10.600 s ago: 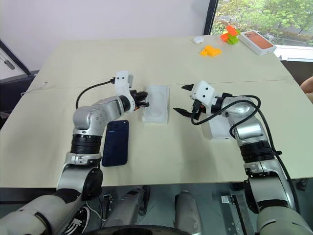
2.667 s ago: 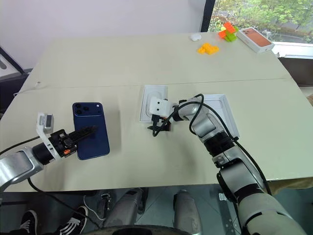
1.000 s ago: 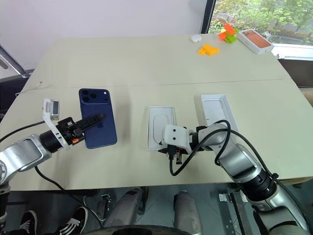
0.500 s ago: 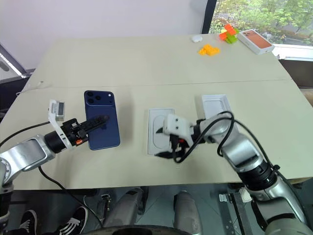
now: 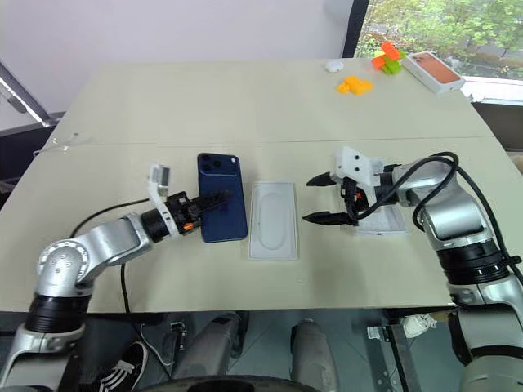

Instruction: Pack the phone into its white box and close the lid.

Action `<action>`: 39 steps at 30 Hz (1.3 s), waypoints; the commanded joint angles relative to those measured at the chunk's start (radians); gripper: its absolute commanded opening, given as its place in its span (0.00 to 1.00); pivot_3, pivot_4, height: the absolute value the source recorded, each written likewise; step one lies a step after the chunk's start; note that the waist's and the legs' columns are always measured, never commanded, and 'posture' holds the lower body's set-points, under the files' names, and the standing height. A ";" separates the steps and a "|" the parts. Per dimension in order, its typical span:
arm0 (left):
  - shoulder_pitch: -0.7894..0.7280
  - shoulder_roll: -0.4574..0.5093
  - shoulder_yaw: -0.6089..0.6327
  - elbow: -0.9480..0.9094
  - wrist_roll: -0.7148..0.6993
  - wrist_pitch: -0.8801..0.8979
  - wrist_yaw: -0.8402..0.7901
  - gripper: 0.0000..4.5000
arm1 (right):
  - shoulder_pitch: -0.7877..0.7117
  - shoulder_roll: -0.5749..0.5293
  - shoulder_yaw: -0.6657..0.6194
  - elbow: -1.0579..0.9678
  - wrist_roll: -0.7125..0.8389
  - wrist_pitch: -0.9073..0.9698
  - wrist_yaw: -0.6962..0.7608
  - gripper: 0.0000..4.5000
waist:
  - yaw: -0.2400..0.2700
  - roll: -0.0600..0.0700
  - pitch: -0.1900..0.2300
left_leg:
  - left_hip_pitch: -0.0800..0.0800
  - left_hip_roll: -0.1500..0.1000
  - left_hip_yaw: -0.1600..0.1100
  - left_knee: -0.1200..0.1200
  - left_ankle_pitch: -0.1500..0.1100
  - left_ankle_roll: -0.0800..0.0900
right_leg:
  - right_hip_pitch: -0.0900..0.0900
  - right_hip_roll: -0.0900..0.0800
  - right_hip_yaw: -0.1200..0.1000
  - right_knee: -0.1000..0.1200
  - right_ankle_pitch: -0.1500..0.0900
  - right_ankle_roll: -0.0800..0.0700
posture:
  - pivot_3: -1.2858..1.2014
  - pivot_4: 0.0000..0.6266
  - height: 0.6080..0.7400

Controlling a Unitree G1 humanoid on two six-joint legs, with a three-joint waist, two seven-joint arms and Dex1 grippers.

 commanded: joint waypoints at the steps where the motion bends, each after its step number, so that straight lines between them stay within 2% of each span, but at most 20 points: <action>1: -0.059 -0.051 -0.032 0.012 0.031 0.010 0.017 0.00 | 0.018 -0.010 -0.042 -0.016 0.022 -0.050 0.017 0.93 | 0.002 0.000 0.000 | 0.000 0.000 0.000 0.000 0.000 0.000 | 0.000 0.000 0.000 0.000 0.000 0.000 | 0.52 0.24 1.00; 5: -0.108 -0.148 -0.045 0.080 0.086 -0.005 0.044 0.00 | 0.038 0.016 -0.076 -0.016 0.050 -0.071 -0.001 0.93 | 0.005 0.000 0.000 | 0.000 0.000 0.000 0.002 0.000 0.000 | 0.000 0.001 0.000 0.002 0.000 0.000 | 0.52 0.24 1.00; 9: -0.135 -0.203 -0.052 0.118 0.077 0.029 0.086 0.00 | 0.053 0.030 -0.093 -0.006 0.042 -0.124 -0.024 0.93 | 0.004 0.000 0.000 | -0.001 -0.001 0.000 0.008 -0.001 0.002 | 0.002 0.002 0.000 0.003 0.000 0.000 | 0.52 0.24 1.00; 17: -0.173 -0.246 -0.082 0.187 0.155 0.117 0.110 0.00 | 0.069 0.040 -0.085 -0.017 0.034 -0.150 -0.052 0.93 | 0.005 0.000 0.000 | 0.000 -0.001 -0.001 0.014 -0.002 0.003 | 0.005 0.002 0.000 0.005 0.000 0.001 | 0.52 0.24 1.00; 25: -0.204 -0.320 -0.049 0.233 0.204 0.149 0.110 0.00 | 0.140 0.095 -0.172 -0.041 0.110 -0.288 -0.048 0.93 | 0.007 0.000 0.000 | -0.001 -0.001 -0.001 0.014 -0.003 0.004 | 0.005 0.002 -0.001 0.004 0.000 0.002 | 0.52 0.24 1.00; 34: -0.224 -0.372 -0.015 0.268 0.234 0.172 0.114 0.00 | 0.158 0.084 -0.160 -0.035 0.089 -0.320 -0.061 0.93 | 0.005 0.000 0.000 | 0.000 -0.001 -0.001 0.015 -0.003 0.004 | 0.006 0.002 0.000 0.005 0.001 0.002 | 0.52 0.24 1.00; 39: -0.229 -0.368 -0.020 0.281 0.324 0.193 0.095 0.00 | 0.149 0.082 -0.152 -0.027 0.075 -0.331 -0.066 0.93 | 0.006 0.000 0.000 | 0.000 -0.001 -0.001 0.015 -0.003 0.004 | 0.006 0.002 0.000 0.005 0.001 0.002 | 0.52 0.24 1.00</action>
